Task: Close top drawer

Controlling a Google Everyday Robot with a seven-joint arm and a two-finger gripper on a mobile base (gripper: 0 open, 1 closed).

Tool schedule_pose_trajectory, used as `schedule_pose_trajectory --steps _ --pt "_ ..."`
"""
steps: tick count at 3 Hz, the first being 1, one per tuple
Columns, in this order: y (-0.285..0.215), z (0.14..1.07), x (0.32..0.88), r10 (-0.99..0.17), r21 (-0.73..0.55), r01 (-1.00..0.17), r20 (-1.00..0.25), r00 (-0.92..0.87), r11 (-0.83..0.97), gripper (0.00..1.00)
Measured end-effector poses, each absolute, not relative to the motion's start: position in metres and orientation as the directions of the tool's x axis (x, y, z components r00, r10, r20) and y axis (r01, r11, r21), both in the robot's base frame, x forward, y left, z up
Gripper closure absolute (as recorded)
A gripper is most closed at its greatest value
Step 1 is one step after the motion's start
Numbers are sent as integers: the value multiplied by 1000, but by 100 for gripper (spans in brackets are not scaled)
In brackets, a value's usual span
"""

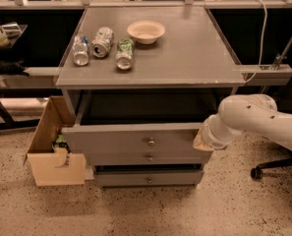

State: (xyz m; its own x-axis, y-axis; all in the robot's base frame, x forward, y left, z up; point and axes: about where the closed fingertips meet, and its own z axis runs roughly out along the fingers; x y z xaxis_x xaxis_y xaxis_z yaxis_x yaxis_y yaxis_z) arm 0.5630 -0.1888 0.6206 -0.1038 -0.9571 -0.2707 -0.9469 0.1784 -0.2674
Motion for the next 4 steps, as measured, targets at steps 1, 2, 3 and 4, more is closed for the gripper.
schedule_pose_trajectory --steps 1,2,3,4 --pt "-189 621 564 -957 -269 -947 -270 -103 178 61" --pt "-189 621 564 -957 -269 -947 -270 -103 178 39" --pt "-189 621 564 -957 -269 -947 -270 -103 178 15" --pt "-189 621 564 -957 -269 -947 -270 -103 178 0"
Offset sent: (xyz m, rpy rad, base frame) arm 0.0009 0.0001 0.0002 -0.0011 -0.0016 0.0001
